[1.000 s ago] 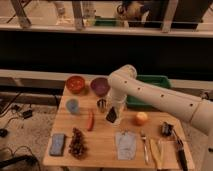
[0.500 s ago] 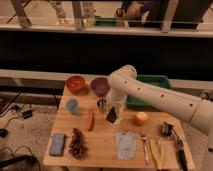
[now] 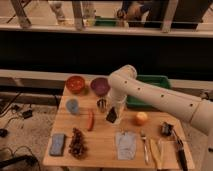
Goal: Place eraser in paper cup
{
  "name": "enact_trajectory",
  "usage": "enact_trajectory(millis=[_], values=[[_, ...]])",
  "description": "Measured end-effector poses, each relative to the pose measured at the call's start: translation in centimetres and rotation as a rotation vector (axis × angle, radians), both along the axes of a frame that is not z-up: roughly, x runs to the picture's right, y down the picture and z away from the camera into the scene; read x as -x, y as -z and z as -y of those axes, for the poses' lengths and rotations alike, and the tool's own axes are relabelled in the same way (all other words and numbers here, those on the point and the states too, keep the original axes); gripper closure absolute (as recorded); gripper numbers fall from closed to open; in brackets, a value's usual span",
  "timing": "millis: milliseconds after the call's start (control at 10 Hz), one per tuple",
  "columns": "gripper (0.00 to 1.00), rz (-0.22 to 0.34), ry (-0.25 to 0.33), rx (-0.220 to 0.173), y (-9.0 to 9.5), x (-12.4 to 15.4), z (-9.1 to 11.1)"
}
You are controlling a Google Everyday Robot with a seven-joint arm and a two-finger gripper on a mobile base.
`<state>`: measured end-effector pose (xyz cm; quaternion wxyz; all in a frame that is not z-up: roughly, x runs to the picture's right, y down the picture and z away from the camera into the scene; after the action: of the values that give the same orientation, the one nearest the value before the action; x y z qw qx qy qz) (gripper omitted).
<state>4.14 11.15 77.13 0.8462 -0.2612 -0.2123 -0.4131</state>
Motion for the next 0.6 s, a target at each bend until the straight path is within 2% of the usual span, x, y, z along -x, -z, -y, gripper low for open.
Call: enact_trajectory(millis=[300,400,600], values=[[1.00,0.000,0.000,0.000,0.00,0.00,0.00],[0.98,0.000,0.000,0.000,0.00,-0.01,-0.01],[0.81,0.000,0.000,0.000,0.00,-0.01,0.00]])
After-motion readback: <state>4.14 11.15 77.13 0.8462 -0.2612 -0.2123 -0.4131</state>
